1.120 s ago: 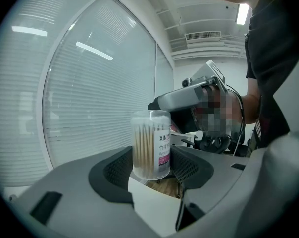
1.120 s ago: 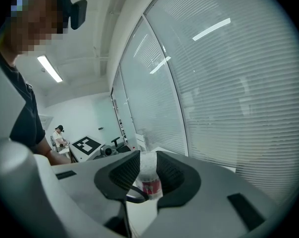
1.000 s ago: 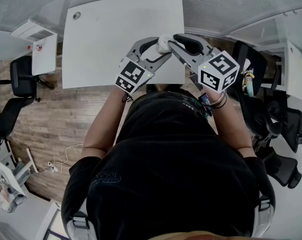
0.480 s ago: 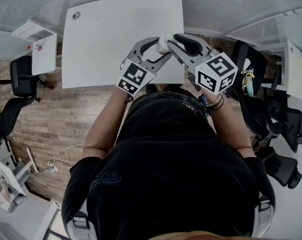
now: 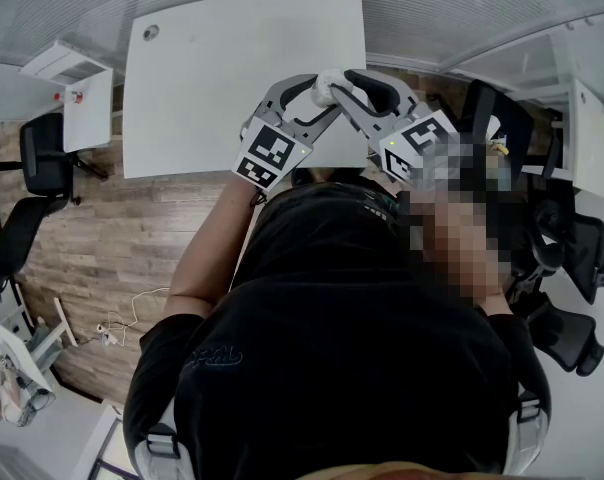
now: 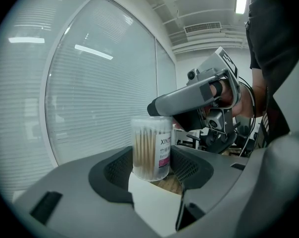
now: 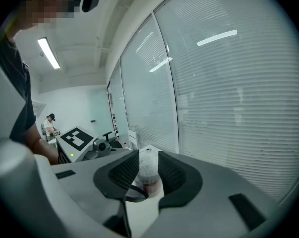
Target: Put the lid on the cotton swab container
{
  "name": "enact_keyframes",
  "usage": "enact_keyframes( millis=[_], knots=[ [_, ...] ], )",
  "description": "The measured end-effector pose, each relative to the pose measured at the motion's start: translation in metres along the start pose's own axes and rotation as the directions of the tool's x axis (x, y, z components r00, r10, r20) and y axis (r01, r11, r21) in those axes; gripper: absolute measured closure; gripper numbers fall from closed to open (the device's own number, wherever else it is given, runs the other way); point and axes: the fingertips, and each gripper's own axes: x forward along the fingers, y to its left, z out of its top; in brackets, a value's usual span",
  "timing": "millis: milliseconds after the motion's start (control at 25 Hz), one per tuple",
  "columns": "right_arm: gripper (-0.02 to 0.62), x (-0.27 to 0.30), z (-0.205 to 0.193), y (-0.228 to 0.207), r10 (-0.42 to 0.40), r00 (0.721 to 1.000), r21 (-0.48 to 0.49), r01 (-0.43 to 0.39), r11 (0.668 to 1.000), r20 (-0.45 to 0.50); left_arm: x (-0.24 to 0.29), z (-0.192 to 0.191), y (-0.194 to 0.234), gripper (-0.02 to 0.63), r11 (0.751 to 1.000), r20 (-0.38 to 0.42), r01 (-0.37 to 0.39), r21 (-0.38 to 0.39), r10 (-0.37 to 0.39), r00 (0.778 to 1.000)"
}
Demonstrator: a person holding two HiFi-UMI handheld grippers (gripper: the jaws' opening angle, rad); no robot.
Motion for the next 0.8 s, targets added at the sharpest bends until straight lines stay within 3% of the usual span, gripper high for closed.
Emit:
enact_keyframes(
  millis=[800],
  knots=[
    [0.474, -0.008, -0.001, -0.008, 0.001, 0.999, 0.060, -0.004, 0.998, 0.053, -0.011, -0.004, 0.005, 0.359, 0.998, 0.028, -0.021, -0.059, 0.022, 0.999]
  ],
)
